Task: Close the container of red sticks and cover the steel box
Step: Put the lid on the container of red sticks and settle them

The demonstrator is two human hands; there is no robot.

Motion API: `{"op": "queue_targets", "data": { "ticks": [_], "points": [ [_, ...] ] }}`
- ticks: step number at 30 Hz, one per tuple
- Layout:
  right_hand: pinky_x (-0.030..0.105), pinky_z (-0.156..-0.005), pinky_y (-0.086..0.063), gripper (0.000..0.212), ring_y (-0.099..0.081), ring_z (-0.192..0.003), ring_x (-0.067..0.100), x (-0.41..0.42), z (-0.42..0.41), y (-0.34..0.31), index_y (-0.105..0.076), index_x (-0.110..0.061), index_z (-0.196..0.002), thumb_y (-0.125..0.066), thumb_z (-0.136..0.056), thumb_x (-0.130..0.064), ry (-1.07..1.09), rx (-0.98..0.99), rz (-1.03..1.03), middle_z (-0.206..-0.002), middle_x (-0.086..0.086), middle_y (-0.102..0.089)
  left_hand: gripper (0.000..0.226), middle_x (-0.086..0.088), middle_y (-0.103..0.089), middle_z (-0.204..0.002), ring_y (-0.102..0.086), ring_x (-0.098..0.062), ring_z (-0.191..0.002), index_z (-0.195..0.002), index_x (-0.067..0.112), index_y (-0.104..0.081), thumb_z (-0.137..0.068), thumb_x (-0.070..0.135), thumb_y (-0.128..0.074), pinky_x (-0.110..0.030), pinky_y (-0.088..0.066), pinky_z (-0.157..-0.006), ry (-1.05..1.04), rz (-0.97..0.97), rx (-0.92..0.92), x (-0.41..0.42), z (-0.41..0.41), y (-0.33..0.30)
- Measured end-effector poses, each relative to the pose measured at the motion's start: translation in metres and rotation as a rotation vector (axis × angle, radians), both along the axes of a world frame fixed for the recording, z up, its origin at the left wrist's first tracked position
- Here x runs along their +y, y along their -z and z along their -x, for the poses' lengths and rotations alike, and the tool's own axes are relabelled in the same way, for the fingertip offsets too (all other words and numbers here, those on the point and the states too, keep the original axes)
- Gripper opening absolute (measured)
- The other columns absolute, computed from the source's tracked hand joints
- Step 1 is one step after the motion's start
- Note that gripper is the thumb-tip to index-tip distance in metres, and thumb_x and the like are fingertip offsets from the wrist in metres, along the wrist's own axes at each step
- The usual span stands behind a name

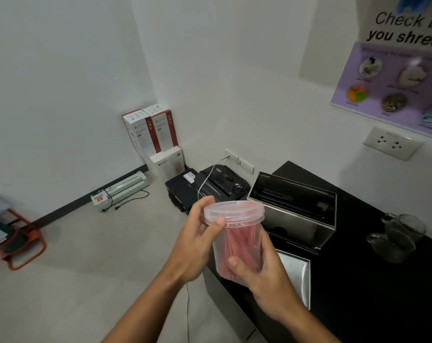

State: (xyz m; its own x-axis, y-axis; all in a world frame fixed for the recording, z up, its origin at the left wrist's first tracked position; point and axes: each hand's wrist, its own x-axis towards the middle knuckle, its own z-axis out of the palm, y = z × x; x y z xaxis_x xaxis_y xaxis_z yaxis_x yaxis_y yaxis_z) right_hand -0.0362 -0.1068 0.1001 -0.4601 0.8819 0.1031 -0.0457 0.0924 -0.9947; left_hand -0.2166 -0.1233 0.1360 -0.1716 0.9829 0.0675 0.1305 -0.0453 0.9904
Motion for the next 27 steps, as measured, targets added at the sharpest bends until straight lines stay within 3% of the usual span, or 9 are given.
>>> {"op": "queue_targets", "data": {
  "ticks": [4, 8, 10, 12, 16, 17, 19, 22, 27],
  "points": [
    [0.022, -0.096, -0.053, 0.08, -0.059, -0.131, 0.013, 0.007, -0.005, -0.015, -0.038, -0.044, -0.154, -0.083, -0.089, -0.029, -0.098, -0.011, -0.083, -0.144, -0.012, -0.059, 0.079, 0.02, -0.051, -0.154, -0.048, 0.006, -0.14, -0.154, 0.038, -0.044, -0.083, 0.069, -0.06, -0.024, -0.045, -0.111, 0.194, -0.022, 0.317, 0.014, 0.032, -0.039],
    [0.026, -0.098, -0.054, 0.078, -0.06, -0.133, 0.019, 0.012, -0.003, -0.031, -0.038, -0.037, -0.156, -0.081, -0.091, -0.031, -0.155, 0.012, -0.123, -0.147, -0.005, -0.059, 0.075, 0.018, -0.052, -0.152, -0.049, 0.0, -0.142, -0.157, 0.035, -0.044, -0.088, 0.056, -0.067, -0.021, -0.045, -0.112, 0.485, 0.014, 0.468, 0.027, 0.034, -0.077],
    [0.029, -0.092, -0.058, 0.078, -0.065, -0.125, 0.02, 0.016, -0.004, -0.035, -0.04, -0.039, -0.154, -0.083, -0.089, -0.032, -0.139, -0.004, -0.129, -0.142, -0.005, -0.063, 0.073, 0.017, -0.055, -0.146, -0.052, 0.007, -0.134, -0.155, 0.031, -0.048, -0.088, 0.052, -0.067, -0.013, -0.046, -0.105, 0.485, 0.038, 0.451, 0.03, 0.028, -0.082],
    [0.031, -0.099, -0.056, 0.085, -0.063, -0.128, 0.016, 0.022, -0.007, -0.036, -0.038, -0.043, -0.154, -0.086, -0.084, -0.039, -0.112, -0.089, -0.191, -0.144, -0.009, -0.062, 0.071, 0.023, -0.055, -0.14, -0.052, 0.019, -0.126, -0.155, 0.031, -0.048, -0.089, 0.052, -0.068, -0.006, -0.045, -0.1, 0.405, 0.044, 0.434, 0.032, 0.023, -0.081],
    [0.023, -0.105, -0.049, 0.107, -0.049, -0.137, -0.001, 0.027, -0.013, -0.036, -0.023, -0.045, -0.16, -0.081, -0.073, -0.066, 0.049, -0.376, -0.394, -0.152, -0.025, -0.044, 0.069, 0.025, -0.048, -0.138, -0.044, 0.039, -0.111, -0.158, 0.033, -0.042, -0.096, 0.049, -0.069, 0.006, -0.041, -0.09, 0.274, 0.092, 0.462, 0.032, 0.016, -0.078],
    [0.02, -0.107, -0.046, 0.106, -0.046, -0.139, -0.001, 0.027, -0.013, -0.035, -0.022, -0.042, -0.161, -0.079, -0.075, -0.066, 0.084, -0.414, -0.475, -0.153, -0.025, -0.041, 0.072, 0.025, -0.048, -0.137, -0.046, 0.037, -0.112, -0.159, 0.032, -0.041, -0.095, 0.052, -0.069, 0.003, -0.043, -0.092, 0.252, 0.098, 0.447, 0.032, 0.015, -0.078],
    [0.014, -0.11, -0.038, 0.103, -0.041, -0.144, 0.002, 0.028, -0.012, -0.034, -0.025, -0.035, -0.16, -0.079, -0.077, -0.061, 0.136, -0.409, -0.58, -0.157, -0.021, -0.036, 0.082, 0.017, -0.053, -0.14, -0.055, 0.013, -0.125, -0.157, 0.031, -0.042, -0.087, 0.065, -0.066, -0.02, -0.051, -0.108, 0.213, 0.101, 0.422, 0.031, 0.014, -0.079],
    [0.01, -0.107, -0.036, 0.098, -0.044, -0.143, 0.006, 0.031, -0.008, -0.033, -0.036, -0.032, -0.156, -0.085, -0.073, -0.053, 0.185, -0.242, -0.48, -0.154, -0.016, -0.043, 0.08, -0.001, -0.06, -0.139, -0.059, -0.019, -0.13, -0.151, 0.024, -0.05, -0.082, 0.063, -0.061, -0.051, -0.046, -0.114, 0.22, 0.096, 0.3, 0.029, 0.015, -0.081],
    [0.027, -0.097, -0.054, 0.085, -0.063, -0.128, 0.016, 0.036, 0.001, -0.035, -0.048, -0.031, -0.147, -0.085, -0.072, -0.053, 0.151, 0.139, -0.002, -0.137, -0.01, -0.064, 0.088, -0.004, -0.056, -0.145, -0.057, -0.016, -0.136, -0.158, 0.021, -0.041, -0.082, 0.057, -0.065, -0.05, -0.047, -0.115, 0.196, 0.013, 0.256, 0.025, 0.016, -0.078]
  ]
}}
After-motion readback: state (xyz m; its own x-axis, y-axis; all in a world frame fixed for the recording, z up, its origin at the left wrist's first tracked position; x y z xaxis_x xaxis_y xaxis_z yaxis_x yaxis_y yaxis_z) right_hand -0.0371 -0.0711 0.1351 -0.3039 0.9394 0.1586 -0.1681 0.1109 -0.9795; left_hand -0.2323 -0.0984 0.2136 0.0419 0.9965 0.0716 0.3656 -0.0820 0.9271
